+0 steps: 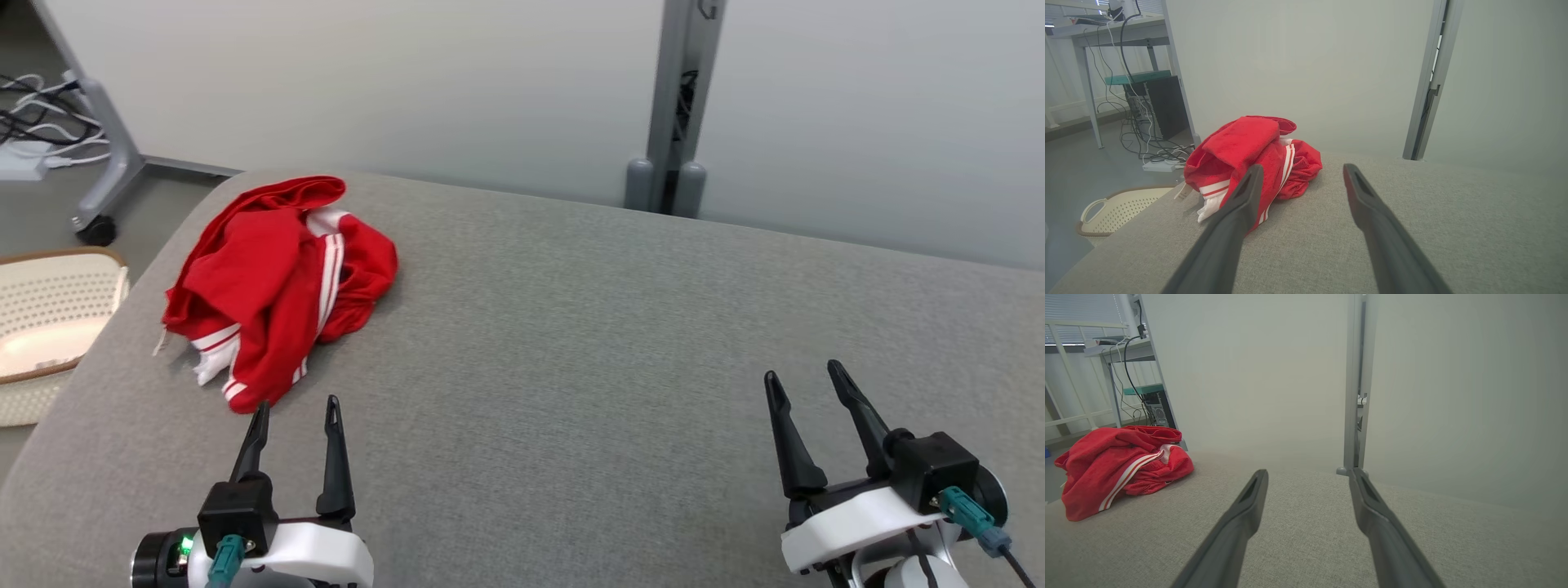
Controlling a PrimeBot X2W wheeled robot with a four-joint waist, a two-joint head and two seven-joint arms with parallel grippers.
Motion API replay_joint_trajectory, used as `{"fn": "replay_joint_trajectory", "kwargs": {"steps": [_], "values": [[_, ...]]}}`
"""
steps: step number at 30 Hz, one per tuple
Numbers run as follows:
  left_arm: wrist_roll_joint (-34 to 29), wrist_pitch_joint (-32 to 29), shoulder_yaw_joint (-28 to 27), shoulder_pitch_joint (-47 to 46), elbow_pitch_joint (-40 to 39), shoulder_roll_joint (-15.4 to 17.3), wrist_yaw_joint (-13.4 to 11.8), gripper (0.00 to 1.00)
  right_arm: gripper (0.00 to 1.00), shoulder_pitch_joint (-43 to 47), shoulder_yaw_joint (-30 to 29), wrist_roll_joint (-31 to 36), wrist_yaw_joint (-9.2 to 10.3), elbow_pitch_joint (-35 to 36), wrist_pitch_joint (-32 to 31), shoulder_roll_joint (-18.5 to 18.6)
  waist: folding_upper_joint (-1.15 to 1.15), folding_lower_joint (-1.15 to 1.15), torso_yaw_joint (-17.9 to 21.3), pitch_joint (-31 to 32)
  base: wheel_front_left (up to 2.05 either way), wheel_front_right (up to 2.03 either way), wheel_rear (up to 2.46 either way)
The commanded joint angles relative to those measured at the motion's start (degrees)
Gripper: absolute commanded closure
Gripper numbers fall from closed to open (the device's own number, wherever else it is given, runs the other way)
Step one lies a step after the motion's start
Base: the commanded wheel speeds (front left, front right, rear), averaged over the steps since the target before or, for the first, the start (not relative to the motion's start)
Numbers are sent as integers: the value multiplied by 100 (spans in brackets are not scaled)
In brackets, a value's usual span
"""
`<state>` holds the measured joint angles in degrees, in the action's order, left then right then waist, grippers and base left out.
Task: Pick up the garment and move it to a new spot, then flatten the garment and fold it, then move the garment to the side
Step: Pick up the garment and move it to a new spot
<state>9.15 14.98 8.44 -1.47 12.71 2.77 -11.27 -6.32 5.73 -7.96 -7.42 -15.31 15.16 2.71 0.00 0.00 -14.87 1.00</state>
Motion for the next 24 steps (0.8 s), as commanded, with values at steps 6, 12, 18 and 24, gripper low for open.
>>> {"fn": "replay_joint_trajectory", "kwargs": {"steps": [6,12,18,24], "values": [[-21,21,-156,125,-2,21,58,0,0,88,213,-138,-12,25,10,35,0,0,-879,119,0,0,0],[-31,21,-351,189,-96,19,57,0,0,-47,519,-139,-11,-21,10,39,0,0,-1317,91,0,0,0],[45,21,-476,257,-276,19,-49,0,0,-300,832,-197,-9,-122,10,43,0,0,-1427,-48,0,0,0],[94,21,-500,325,-380,20,-108,0,0,-440,962,-196,-9,-219,10,40,0,0,-1473,-117,0,0,0]]}}
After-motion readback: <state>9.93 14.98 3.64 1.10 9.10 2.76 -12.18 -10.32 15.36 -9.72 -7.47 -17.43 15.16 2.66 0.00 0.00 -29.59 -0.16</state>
